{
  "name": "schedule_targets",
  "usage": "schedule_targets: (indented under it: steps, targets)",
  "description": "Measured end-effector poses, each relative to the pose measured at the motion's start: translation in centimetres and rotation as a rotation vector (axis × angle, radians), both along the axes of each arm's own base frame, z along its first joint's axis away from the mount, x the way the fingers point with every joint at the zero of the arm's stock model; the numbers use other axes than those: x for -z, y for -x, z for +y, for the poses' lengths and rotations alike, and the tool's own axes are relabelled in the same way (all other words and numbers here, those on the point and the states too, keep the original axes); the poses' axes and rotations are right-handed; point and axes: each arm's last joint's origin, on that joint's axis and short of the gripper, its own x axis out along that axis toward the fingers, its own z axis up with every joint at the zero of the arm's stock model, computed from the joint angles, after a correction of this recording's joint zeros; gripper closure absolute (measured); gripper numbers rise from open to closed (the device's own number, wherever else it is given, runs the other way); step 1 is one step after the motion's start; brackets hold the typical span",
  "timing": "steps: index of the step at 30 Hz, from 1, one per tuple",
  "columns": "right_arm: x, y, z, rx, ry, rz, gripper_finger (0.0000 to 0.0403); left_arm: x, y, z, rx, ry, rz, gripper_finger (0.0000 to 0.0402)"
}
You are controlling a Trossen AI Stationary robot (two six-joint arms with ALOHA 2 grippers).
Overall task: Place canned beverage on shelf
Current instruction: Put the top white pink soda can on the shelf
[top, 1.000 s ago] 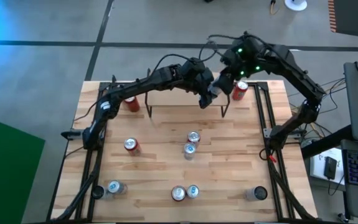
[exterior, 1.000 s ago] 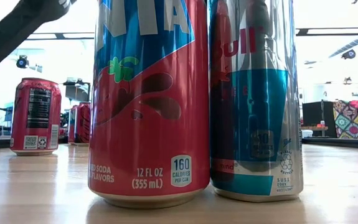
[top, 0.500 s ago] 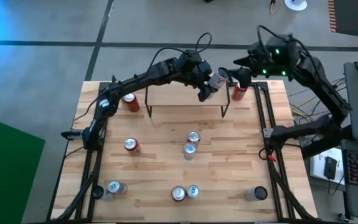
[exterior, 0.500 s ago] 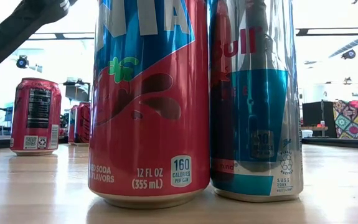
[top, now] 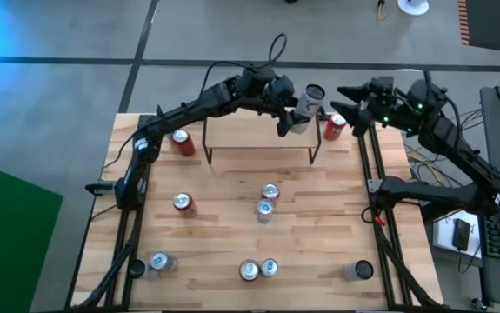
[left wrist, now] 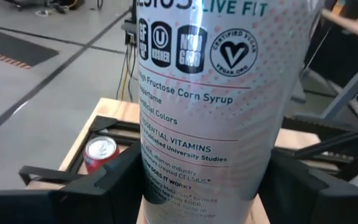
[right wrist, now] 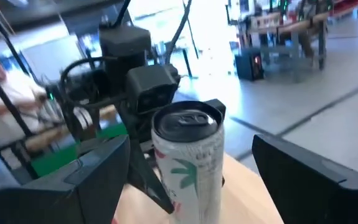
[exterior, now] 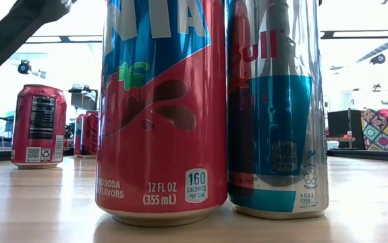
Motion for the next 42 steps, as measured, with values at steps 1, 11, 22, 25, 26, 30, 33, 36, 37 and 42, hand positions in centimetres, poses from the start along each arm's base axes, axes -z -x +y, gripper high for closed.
schedule_targets:
  steps: [1, 11, 22, 25, 26, 30, 33, 36, 37, 42]
  targets:
    - [0.2, -0.3, -0.2, -0.019, -0.020, -0.010, 0.0078, 0.0, 0.0, 0.0, 0.011, 0.010, -0.004, 0.0162]
    - [1.8, -3.7, -2.2, -0.111, -0.065, 0.055, 0.0078, -0.1, -0.1, -0.2, 0.034, 0.043, -0.018, 0.0160]
    - [1.5, -4.2, -2.6, -0.111, -0.017, 0.055, 0.0139, -0.2, 0.0, -0.2, 0.021, 0.053, -0.019, 0.0160]
    - [1.5, -4.5, -2.8, -0.114, -0.017, 0.045, 0.0150, -0.3, 0.0, -0.1, 0.021, 0.054, -0.019, 0.0160]
    - [1.5, -4.6, -2.9, -0.115, -0.017, 0.043, 0.0150, -0.3, 0.1, -0.1, 0.022, 0.055, -0.019, 0.0160]
    - [1.6, -4.8, -3.1, -0.114, -0.028, 0.044, 0.0147, -0.2, 0.2, 0.1, 0.016, 0.077, -0.011, 0.0156]
    - [1.7, -4.7, -3.2, -0.092, -0.006, 0.055, 0.0150, -0.2, 0.7, 0.7, 0.008, 0.077, 0.010, 0.0142]
    - [1.7, -4.6, -3.7, -0.040, 0.048, 0.065, 0.0150, -0.6, 1.6, 1.3, -0.022, 0.075, 0.032, 0.0123]
    - [1.7, -4.7, -4.0, -0.027, 0.068, 0.071, 0.0150, -0.7, 1.9, 1.6, -0.037, 0.078, 0.041, 0.0117]
    - [3.0, -5.0, -6.4, 0.088, 0.091, 0.162, 0.0151, -1.6, 3.4, 1.7, -0.084, 0.084, 0.080, 0.0109]
